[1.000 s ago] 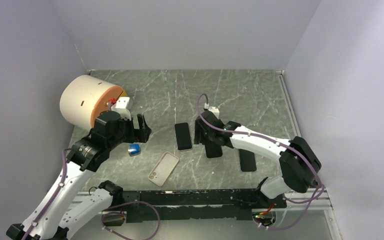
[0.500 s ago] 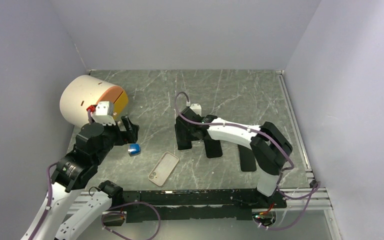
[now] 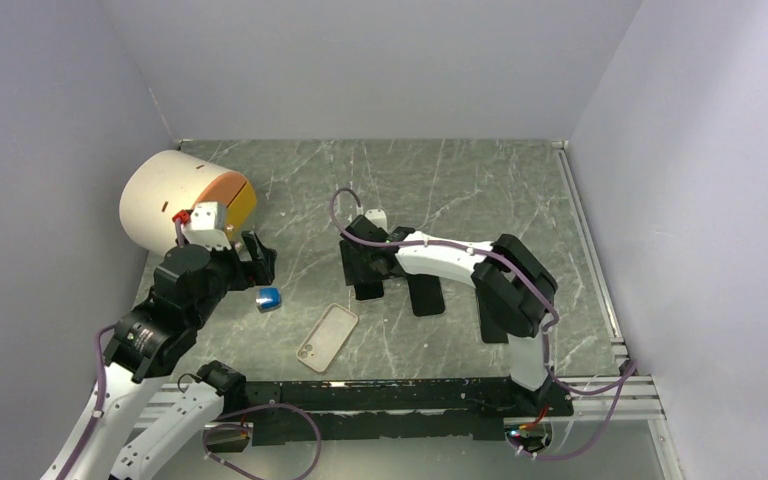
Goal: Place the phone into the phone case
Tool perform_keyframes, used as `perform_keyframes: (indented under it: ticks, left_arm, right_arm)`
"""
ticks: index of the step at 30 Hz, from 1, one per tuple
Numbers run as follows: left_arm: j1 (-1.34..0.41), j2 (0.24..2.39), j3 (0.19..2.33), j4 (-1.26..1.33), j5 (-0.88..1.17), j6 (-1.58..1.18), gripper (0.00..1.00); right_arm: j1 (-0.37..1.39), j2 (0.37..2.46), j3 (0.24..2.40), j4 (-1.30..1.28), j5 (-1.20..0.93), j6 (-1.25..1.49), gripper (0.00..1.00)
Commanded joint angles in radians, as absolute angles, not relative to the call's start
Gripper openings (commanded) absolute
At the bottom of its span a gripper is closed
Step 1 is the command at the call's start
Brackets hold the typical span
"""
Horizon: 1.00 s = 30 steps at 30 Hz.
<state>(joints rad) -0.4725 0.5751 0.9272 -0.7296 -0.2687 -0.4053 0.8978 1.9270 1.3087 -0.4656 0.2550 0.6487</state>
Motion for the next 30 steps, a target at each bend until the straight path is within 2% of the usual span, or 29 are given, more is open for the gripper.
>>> perform_keyframes:
  ticks: [1,9,19,30]
  left_arm:
    - [-0.469,0.567,0.925,-0.708,-0.278,-0.410,0.94]
    - [-0.469,0.579,0.933,-0.716,-0.269,-0.411,0.94]
    - [-0.469,0.572,0.929,-0.715,-0.272,-0.413,0.94]
    - [-0.469,0.575,0.927,-0.715,-0.267,-0.410,0.94]
  right_arm:
    - [0.905,1.948,1.370,-0.483,0.280,0.611,0.99]
    - [0.905,2.002,1.396,-0.474,0.309,0.596,0.99]
    - [0.905,2.039,1.417,-0.458,0.307,0.576,0.94]
    - [0.905,2.062,1.416,-0.451,0.302,0.556,0.80]
